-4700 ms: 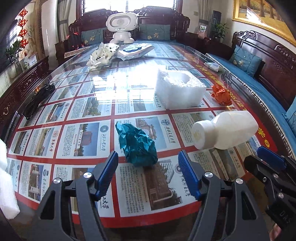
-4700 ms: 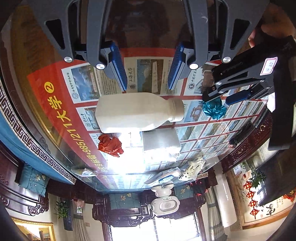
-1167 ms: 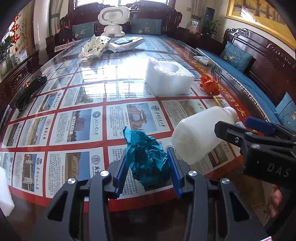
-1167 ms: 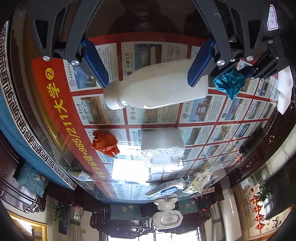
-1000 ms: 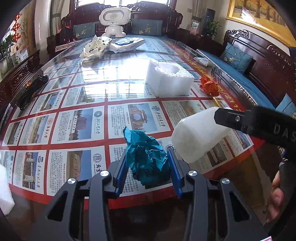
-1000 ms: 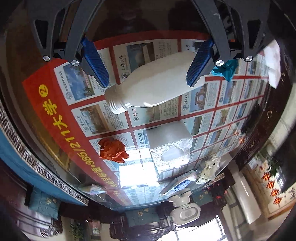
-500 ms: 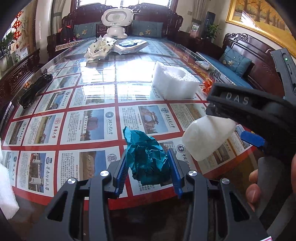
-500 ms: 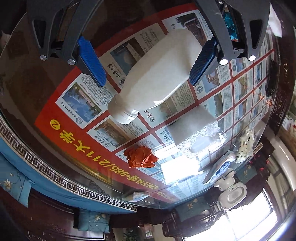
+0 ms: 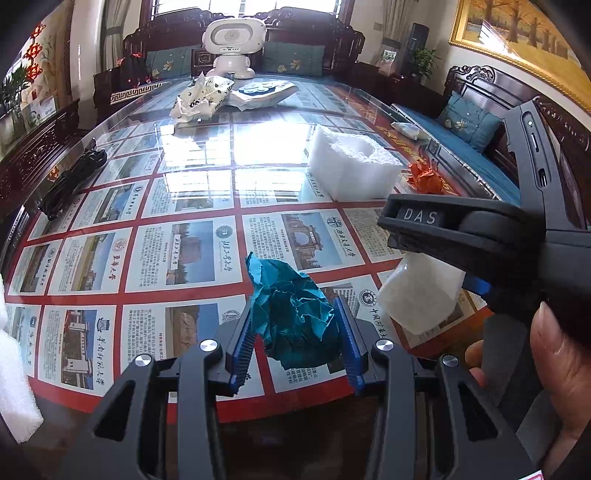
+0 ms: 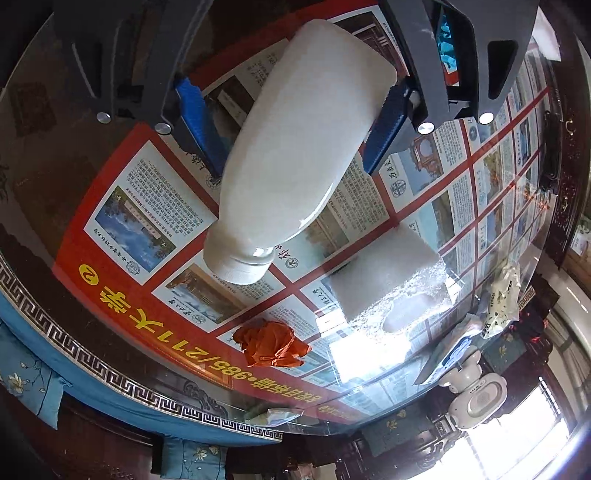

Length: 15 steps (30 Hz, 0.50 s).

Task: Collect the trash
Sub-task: 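Close the right tool on the white plastic bottle and lift it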

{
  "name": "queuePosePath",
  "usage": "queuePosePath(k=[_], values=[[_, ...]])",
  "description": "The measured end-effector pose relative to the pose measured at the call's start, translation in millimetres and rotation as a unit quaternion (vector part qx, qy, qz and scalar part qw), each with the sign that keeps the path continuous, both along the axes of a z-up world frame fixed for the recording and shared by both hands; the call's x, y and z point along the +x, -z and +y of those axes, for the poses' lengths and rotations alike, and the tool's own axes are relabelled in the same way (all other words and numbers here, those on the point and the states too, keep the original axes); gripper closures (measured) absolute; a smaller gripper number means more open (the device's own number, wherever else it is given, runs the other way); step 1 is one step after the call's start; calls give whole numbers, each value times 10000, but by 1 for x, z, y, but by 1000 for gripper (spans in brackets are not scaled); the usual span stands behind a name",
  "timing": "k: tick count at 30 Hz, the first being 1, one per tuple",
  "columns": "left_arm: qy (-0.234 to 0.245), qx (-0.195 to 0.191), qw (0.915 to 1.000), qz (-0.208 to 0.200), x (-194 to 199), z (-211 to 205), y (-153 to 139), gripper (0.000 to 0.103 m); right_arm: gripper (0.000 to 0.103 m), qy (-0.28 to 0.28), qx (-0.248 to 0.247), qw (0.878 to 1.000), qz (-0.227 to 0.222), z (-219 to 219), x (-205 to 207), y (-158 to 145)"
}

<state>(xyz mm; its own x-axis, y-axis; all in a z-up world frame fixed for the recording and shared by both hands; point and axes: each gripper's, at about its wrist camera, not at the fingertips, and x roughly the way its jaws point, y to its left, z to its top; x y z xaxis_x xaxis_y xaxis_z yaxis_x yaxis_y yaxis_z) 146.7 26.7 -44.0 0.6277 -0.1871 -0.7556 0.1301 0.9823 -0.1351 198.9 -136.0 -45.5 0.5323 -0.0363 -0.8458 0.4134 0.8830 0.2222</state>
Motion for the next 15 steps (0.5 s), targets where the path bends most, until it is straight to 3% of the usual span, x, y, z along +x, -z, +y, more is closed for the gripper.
queuePosePath(k=[7, 15], values=[[-32, 68, 10000, 23, 3, -9, 1, 61, 48, -518, 69, 9986, 68, -11, -10, 4], [-31, 132, 9999, 34, 3, -22, 0, 61, 51, -1088, -18, 9941, -5, -25, -19, 3]])
